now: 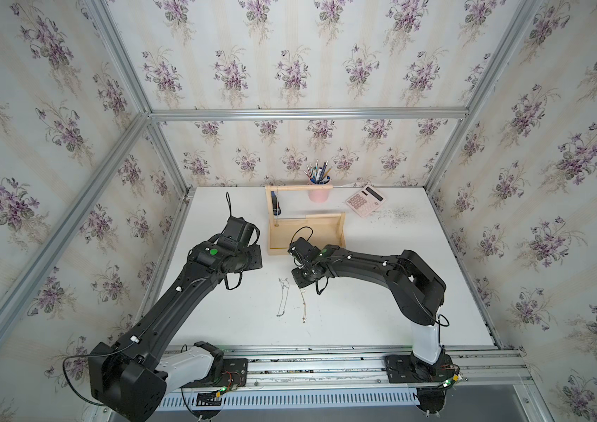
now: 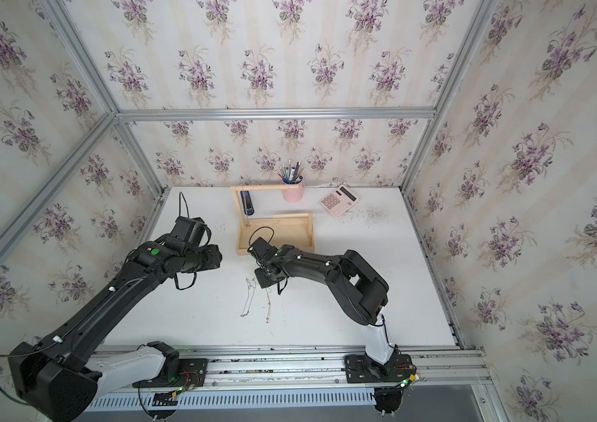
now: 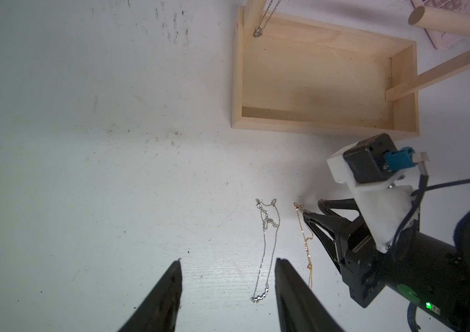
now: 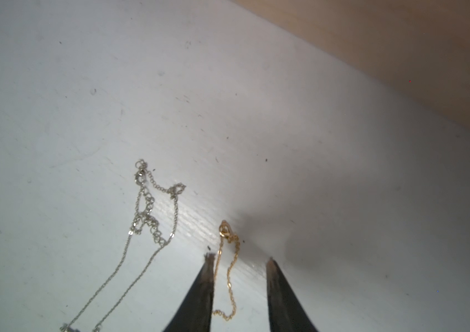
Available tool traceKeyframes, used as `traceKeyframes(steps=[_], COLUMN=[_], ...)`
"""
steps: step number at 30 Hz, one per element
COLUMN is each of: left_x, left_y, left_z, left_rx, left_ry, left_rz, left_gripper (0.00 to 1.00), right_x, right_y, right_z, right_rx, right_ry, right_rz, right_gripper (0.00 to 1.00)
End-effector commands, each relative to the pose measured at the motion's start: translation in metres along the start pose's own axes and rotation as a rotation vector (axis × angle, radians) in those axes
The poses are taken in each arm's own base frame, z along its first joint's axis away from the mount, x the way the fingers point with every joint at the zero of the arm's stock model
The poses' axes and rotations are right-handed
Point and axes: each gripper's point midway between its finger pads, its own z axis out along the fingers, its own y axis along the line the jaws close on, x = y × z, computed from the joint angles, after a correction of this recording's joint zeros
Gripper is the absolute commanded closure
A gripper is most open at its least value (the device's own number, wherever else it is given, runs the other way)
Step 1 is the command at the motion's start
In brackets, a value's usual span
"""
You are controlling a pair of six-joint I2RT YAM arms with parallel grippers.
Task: Hang the necklace on the jewelry display stand
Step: Pick up the necklace from the center of the board.
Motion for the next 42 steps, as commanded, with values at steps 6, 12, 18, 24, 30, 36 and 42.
traceKeyframes(steps=[6,12,18,24,30,36,42], left_x=[0.000,-0.001,-0.001,-0.002,-0.002,-0.002,-0.001], left_y=[0.003,0.003,0.003,0.004,0.004,0.004,0.004], left_z=[0.000,0.000,0.000,-0.001,-0.001,-0.001,0.000], left_rx=[-0.015,-0.014,-0.014,-0.018,-0.019,-0.019,-0.021], left_ry=[-0.002,-0.005,-0.004,-0.015,-0.013,-0.015,-0.010], left_rz=[0.008,0.007,0.007,0.004,0.003,0.002,0.002], left_gripper=[0.45,0.46,0.45,0.45,0.45,0.45,0.42], right_x=[0.000,-0.001,0.004,0.003,0.005,0.009,0.008], right_y=[-0.001,-0.002,-0.003,-0.003,-0.002,0.000,0.002], right_z=[0.009,0.011,0.015,0.019,0.023,0.023,0.020], right_rx=[0.007,0.014,0.014,0.018,0.013,-0.003,-0.015], right_ry=[0.010,0.012,0.024,0.028,0.039,0.051,0.047], right_rz=[-0.031,-0.038,-0.038,-0.044,-0.048,-0.041,-0.040], right_gripper=[0.70,0.70,0.74,0.75,0.80,0.90,0.99])
